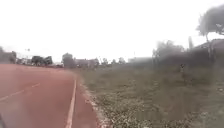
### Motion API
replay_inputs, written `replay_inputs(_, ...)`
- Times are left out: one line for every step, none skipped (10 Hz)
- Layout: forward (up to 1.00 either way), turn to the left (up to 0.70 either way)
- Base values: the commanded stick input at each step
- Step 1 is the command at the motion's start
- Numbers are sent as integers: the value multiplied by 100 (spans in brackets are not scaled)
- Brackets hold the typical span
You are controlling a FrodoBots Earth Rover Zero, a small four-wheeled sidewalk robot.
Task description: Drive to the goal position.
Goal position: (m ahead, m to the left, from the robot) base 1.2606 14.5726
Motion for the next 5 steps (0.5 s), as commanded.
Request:
replay_inputs(58,58)
replay_inputs(58,58)
replay_inputs(58,58)
replay_inputs(58,58)
replay_inputs(58,58)
